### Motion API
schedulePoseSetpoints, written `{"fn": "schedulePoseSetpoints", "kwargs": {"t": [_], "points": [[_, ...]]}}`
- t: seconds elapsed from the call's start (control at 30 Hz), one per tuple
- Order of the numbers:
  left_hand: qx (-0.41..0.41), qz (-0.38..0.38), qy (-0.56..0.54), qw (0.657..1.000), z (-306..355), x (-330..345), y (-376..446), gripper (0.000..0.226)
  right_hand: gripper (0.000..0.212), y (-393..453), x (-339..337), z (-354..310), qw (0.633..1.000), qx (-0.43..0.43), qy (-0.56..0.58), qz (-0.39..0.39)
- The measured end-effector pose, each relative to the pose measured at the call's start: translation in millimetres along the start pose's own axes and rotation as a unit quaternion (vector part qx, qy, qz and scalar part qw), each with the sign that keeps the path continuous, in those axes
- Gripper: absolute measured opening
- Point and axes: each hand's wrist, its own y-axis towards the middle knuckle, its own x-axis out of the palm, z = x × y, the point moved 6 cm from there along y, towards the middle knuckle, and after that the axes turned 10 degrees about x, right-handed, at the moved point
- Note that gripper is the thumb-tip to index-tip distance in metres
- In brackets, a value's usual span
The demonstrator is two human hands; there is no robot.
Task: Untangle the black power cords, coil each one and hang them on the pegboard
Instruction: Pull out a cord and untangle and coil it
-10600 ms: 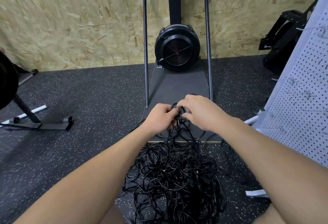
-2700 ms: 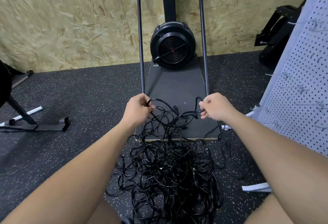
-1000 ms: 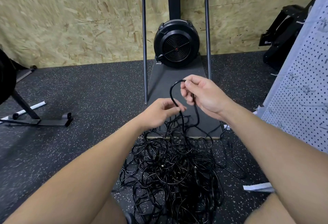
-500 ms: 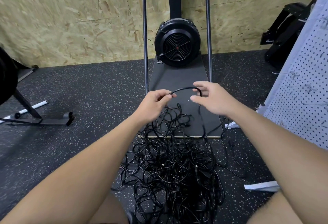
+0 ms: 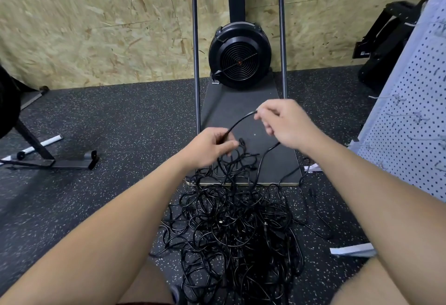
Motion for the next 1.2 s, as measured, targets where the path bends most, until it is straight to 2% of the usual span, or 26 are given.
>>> {"fn": "schedulePoseSetpoints", "kwargs": {"t": [0.1,0.17,0.23,0.27,0.33,0.4,0.47,0.53,0.57,0.63,0.7,0.8,0.87,0.93,1.0,1.07,1.13,1.2], "points": [[-0.037,-0.052,0.022,0.998,-19,1,-13,0.022,0.032,6,-25,11,0.994,0.017,0.062,0.092],[-0.067,-0.051,0.012,0.996,-27,-1,-19,0.022,0.031,8,-27,28,0.994,0.039,-0.002,0.107],[-0.082,-0.032,-0.009,0.996,-27,-3,-18,0.02,0.024,8,-25,41,0.984,0.062,-0.126,0.114],[-0.08,-0.021,-0.029,0.996,-22,-3,-16,0.02,0.025,9,-23,46,0.976,0.067,-0.177,0.11],[-0.065,0.002,-0.058,0.996,-6,-1,-9,0.025,0.056,8,-17,43,0.972,0.041,-0.222,0.07],[-0.035,0.009,-0.069,0.997,13,5,-1,0.027,0.08,3,-3,26,0.974,-0.022,-0.226,0.011],[-0.008,0.0,-0.077,0.997,29,14,3,0.026,0.087,-3,20,15,0.972,-0.058,-0.22,-0.052],[-0.006,0.004,-0.092,0.996,33,18,4,0.028,0.076,-9,42,14,0.971,-0.057,-0.208,-0.106],[-0.01,0.01,-0.094,0.995,32,18,3,0.031,0.061,-10,48,13,0.969,-0.056,-0.207,-0.12],[-0.012,0.018,-0.099,0.995,31,15,0,0.037,0.03,-10,53,10,0.969,-0.054,-0.207,-0.125],[-0.006,0.005,-0.112,0.994,29,12,-4,0.035,0.015,-9,50,8,0.971,-0.044,-0.202,-0.121],[-0.019,-0.024,-0.088,0.996,12,9,-9,0.035,0.025,-6,34,7,0.982,-0.027,-0.166,-0.083],[-0.038,-0.06,-0.022,0.997,-6,10,-15,0.037,0.032,-1,21,10,0.994,-0.004,-0.092,-0.055],[-0.038,-0.091,0.043,0.994,-18,12,-18,0.03,0.037,4,11,20,0.999,0.016,-0.025,-0.033],[-0.034,-0.09,0.059,0.994,-23,14,-18,0.018,0.031,7,9,30,0.998,0.019,-0.042,-0.034],[-0.022,-0.069,0.032,0.997,-15,16,-15,0.01,0.014,1,10,34,0.99,0.015,-0.137,-0.041],[-0.001,-0.053,0.022,0.998,-5,18,-10,0.012,0.049,-3,13,32,0.972,-0.016,-0.229,-0.04],[0.015,-0.041,0.02,0.999,3,20,-6,0.011,0.071,-8,18,18,0.966,-0.054,-0.25,-0.046]]}}
